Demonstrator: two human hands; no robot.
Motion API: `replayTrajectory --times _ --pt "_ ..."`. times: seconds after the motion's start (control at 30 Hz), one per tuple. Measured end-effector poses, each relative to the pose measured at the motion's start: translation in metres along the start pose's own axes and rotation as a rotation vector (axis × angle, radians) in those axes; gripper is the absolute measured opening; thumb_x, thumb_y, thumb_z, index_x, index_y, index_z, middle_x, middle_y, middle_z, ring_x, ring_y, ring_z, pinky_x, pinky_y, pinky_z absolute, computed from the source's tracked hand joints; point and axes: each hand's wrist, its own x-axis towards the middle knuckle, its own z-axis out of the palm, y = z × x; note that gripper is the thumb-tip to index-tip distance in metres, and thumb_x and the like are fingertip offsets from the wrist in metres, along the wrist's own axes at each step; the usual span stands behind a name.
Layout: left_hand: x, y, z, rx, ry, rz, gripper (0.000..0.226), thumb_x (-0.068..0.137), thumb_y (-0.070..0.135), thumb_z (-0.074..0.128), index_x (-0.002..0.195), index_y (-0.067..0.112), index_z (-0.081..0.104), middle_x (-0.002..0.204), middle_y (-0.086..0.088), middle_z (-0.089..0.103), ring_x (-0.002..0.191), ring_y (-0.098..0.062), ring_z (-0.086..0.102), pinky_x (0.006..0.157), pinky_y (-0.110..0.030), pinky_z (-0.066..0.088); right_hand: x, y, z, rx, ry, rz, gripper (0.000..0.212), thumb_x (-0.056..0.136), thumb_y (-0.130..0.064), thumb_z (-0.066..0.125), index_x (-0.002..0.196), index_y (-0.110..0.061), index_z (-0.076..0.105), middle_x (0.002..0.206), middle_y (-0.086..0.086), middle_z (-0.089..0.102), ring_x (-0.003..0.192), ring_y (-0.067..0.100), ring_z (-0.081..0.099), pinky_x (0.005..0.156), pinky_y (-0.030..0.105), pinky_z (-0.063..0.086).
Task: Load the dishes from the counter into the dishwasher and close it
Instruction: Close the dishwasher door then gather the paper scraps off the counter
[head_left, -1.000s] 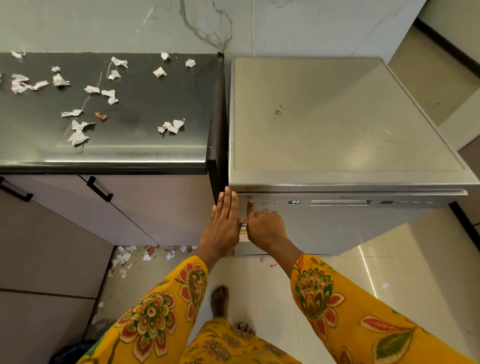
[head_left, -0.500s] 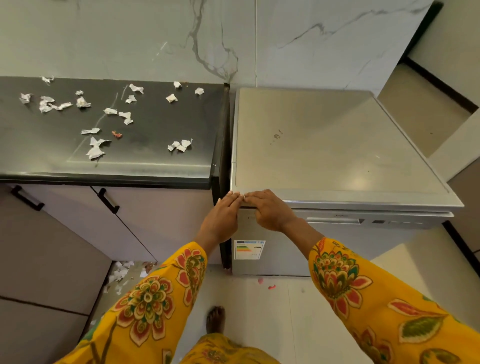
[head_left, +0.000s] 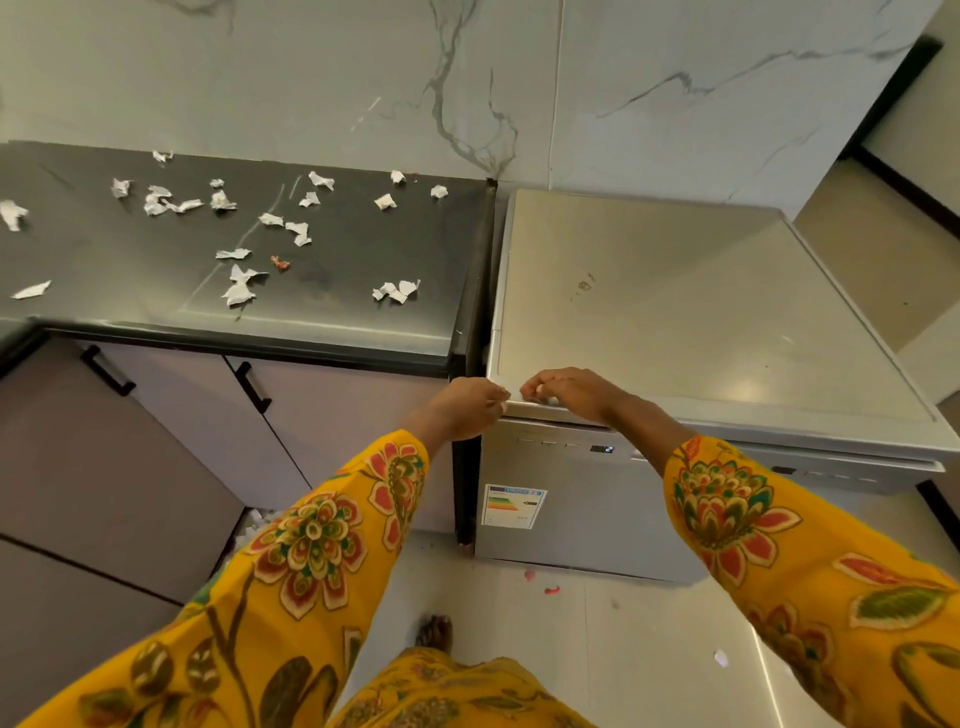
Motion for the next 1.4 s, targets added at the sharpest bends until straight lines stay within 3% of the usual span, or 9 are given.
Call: replayTrajectory --times 0.17,0.33,0.43,0.5,0.7,0.77,0.9,1.13,1.4 --pt "0.003 -0.006 0.0 -0.066 0.03 0.007 0.036 0.1 0.023 0.041 0.131 0.013 0.055 0.124 -0.01 0.061 0.112 -0.022 0.055 0.094 -0.03 0.041 0.01 -0.005 0.012 0.206 0.088 0.065 0.036 0.101 -0.015 0.032 0.131 -0.005 0.052 0.136 0.011 0.053 0.124 0.026 0.048 0.103 0.032 0.036" --pt "0.002 -0.015 0.006 -0.149 0.091 0.057 0.031 0.099 0.019 0.043 0.126 0.014 0.057 0.111 -0.009 0.065 0.1 -0.022 0.061 0.085 -0.028 0.047 0.028 -0.02 0.035 0.579 0.215 0.159 0.048 0.103 -0.033 0.029 0.146 -0.014 0.028 0.145 0.015 0.042 0.134 0.03 0.04 0.11 0.037 0.03" --pt "0.005 -0.026 0.009 -0.212 0.238 0.083 0.026 0.098 0.02 0.045 0.12 0.012 0.059 0.107 -0.01 0.066 0.097 -0.025 0.062 0.084 -0.035 0.05 0.044 -0.029 0.038 0.651 0.265 0.157 0.051 0.102 -0.033 0.03 0.149 -0.014 0.02 0.15 0.013 0.034 0.138 0.028 0.034 0.112 0.034 0.027" --pt "0.01 -0.038 0.005 -0.228 0.365 0.075 0.031 0.098 0.022 0.046 0.125 0.013 0.056 0.117 -0.009 0.064 0.106 -0.025 0.061 0.089 -0.035 0.05 0.059 -0.036 0.038 0.677 0.295 0.132 0.053 0.102 -0.03 0.032 0.15 -0.013 0.017 0.153 0.01 0.029 0.141 0.025 0.029 0.113 0.031 0.024" --pt "0.026 -0.095 -0.03 -0.195 0.537 -0.106 0.056 0.095 0.026 0.052 0.145 0.012 0.033 0.152 -0.008 0.032 0.142 -0.021 0.028 0.112 -0.036 0.028 0.126 -0.066 0.032 0.564 0.358 0.082 0.058 0.1 -0.032 0.039 0.149 -0.011 0.017 0.156 0.008 0.02 0.146 0.02 0.01 0.12 0.04 0.01" --pt "0.03 -0.125 -0.043 -0.139 0.557 -0.197 0.064 0.094 0.036 0.052 0.148 0.013 0.027 0.157 -0.006 0.021 0.145 -0.02 0.016 0.116 -0.037 0.017 0.151 -0.078 0.031 0.482 0.377 0.083 0.058 0.1 -0.033 0.038 0.149 -0.01 0.017 0.156 0.01 0.019 0.146 0.021 0.008 0.118 0.038 0.003" --pt "0.029 -0.181 -0.067 -0.018 0.561 -0.447 0.082 0.091 0.054 0.047 0.151 0.012 0.011 0.16 -0.007 -0.006 0.147 -0.025 -0.007 0.116 -0.045 -0.004 0.193 -0.094 0.03 0.32 0.4 0.152 0.069 0.097 -0.043 0.04 0.15 -0.009 0.011 0.158 0.011 0.013 0.146 0.024 0.006 0.117 0.038 0.001" --pt "0.027 -0.281 -0.123 -0.15 0.595 -0.655 0.107 0.081 0.061 0.058 0.151 0.006 -0.002 0.157 -0.012 -0.017 0.145 -0.031 -0.012 0.116 -0.049 -0.002 0.262 -0.121 0.019 0.177 0.426 0.39 0.095 0.086 -0.064 0.046 0.151 -0.012 -0.001 0.157 0.017 -0.008 0.145 0.034 -0.005 0.117 0.044 0.001" --pt "0.043 -0.338 -0.157 -0.183 0.558 -0.65 0.11 0.078 0.064 0.059 0.151 0.008 -0.002 0.156 -0.017 -0.017 0.144 -0.034 -0.013 0.116 -0.046 -0.003 0.307 -0.144 0.014 0.143 0.422 0.505 0.08 0.091 -0.06 0.038 0.151 -0.018 0.006 0.157 0.018 -0.006 0.145 0.035 -0.004 0.117 0.044 0.0"
